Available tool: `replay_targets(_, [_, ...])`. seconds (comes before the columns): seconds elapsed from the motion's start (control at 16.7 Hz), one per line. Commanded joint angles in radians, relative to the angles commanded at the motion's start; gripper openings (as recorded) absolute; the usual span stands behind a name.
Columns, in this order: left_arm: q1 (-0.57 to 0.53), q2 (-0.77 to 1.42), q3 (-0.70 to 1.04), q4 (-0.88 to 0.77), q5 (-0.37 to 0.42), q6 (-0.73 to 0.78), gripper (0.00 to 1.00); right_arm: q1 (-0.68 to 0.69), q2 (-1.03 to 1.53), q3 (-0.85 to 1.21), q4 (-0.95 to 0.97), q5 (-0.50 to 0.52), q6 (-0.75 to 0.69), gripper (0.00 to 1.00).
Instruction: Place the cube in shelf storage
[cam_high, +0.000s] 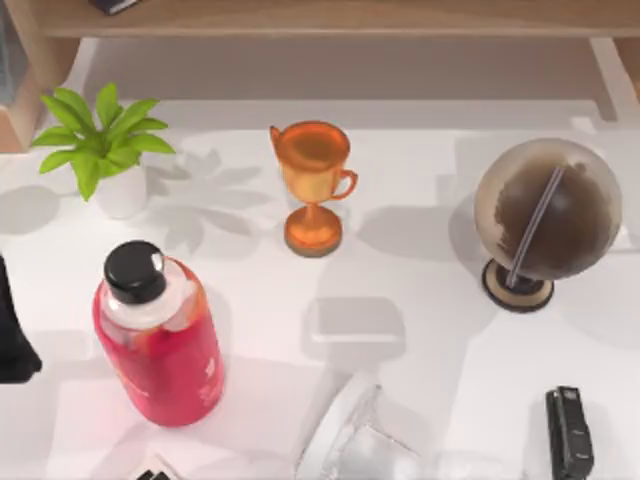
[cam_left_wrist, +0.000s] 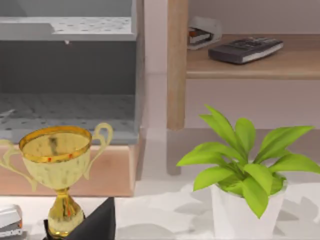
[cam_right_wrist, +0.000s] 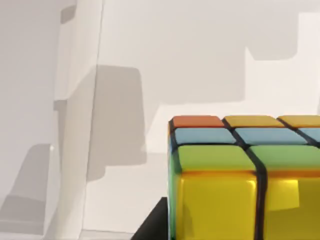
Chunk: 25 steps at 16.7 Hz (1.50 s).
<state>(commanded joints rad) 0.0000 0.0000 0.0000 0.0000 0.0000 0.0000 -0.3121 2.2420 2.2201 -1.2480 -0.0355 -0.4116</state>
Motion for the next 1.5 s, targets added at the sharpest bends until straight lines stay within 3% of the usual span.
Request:
replay_targets(0.3, [0.000,0.000,0.000,0.000,0.000,0.000,1.00,0.181,-0.230,-0.249,0.138,0.042,0.050,0.00])
replay_targets(0.6, [0.000,0.000,0.000,0.000,0.000,0.000,1.00,0.401,-0.371,-0.491,0.445,0.111,0.116,0.00])
replay_targets(1.02, [0.000,0.000,0.000,0.000,0.000,0.000,1.00,0.645,-0.399,-0.708,1.136,0.285,0.203,0.00])
replay_targets(1.5, [0.000,0.000,0.000,0.000,0.000,0.000,1.00,0.842,-0.245,-0.875,1.960,0.541,0.260,0.00])
